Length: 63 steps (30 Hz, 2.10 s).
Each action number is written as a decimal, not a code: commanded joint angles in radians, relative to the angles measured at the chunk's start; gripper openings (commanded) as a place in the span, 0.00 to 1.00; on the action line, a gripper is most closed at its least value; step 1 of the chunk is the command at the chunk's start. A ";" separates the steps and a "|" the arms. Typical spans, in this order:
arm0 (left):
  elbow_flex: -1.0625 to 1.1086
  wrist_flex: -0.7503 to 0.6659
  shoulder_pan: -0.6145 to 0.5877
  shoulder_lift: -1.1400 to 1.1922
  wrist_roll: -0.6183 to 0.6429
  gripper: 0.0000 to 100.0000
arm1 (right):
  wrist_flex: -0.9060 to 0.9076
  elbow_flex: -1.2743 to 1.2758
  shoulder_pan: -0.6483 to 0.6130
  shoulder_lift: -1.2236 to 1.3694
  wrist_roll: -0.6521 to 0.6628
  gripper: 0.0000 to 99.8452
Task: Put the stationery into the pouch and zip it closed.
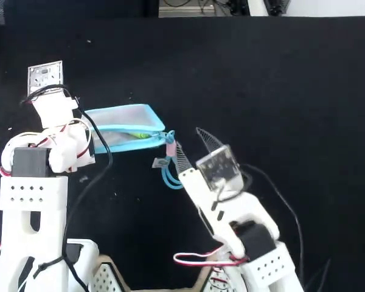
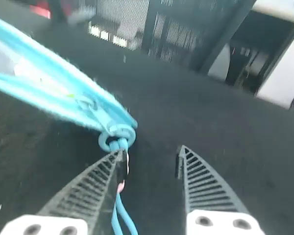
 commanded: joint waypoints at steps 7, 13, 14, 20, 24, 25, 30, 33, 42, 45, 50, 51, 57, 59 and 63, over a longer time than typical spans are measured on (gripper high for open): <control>-0.002 -0.006 0.002 -0.003 -0.006 0.04 | -0.080 -0.246 0.021 0.450 0.029 0.16; -0.002 -0.005 0.002 -0.003 -0.006 0.04 | -0.084 -0.251 0.015 0.443 0.356 0.16; -0.002 -0.005 0.002 -0.003 -0.006 0.04 | -0.069 -0.259 0.015 0.443 0.423 0.16; -0.002 -0.003 0.002 -0.003 -0.006 0.04 | 0.157 -0.371 -0.092 0.447 0.674 0.16; -0.002 -0.002 0.002 -0.003 -0.009 0.04 | 0.219 -0.440 -0.129 0.483 0.697 0.16; -0.002 -0.002 0.002 -0.003 -0.021 0.03 | 0.219 -0.455 -0.127 0.510 0.700 0.16; -0.002 -0.002 0.002 -0.003 -0.032 0.03 | 0.219 -0.541 -0.126 0.700 0.695 0.16; -0.002 0.000 0.002 -0.003 -0.032 0.03 | 0.221 -0.584 -0.106 0.779 0.681 0.16; -0.002 0.000 0.002 -0.003 -0.032 0.03 | 0.278 -0.604 -0.064 0.751 0.651 0.00; -0.002 0.000 0.002 -0.003 -0.032 0.03 | 0.272 -0.610 -0.006 0.705 0.568 0.01; -0.002 0.000 0.002 -0.003 -0.032 0.03 | 0.292 -0.579 0.075 0.585 0.387 0.01; -0.002 0.000 0.002 -0.003 -0.032 0.03 | 0.302 -0.556 0.075 0.564 0.322 0.01; -0.004 -0.002 0.002 -0.003 -0.032 0.03 | 0.265 -0.354 -0.061 0.498 0.091 0.26; -0.004 0.000 0.002 -0.003 -0.032 0.03 | 0.216 -0.289 -0.104 0.490 0.083 0.32; -0.002 0.000 0.002 -0.003 -0.032 0.03 | 0.035 -0.179 -0.120 0.481 0.074 0.28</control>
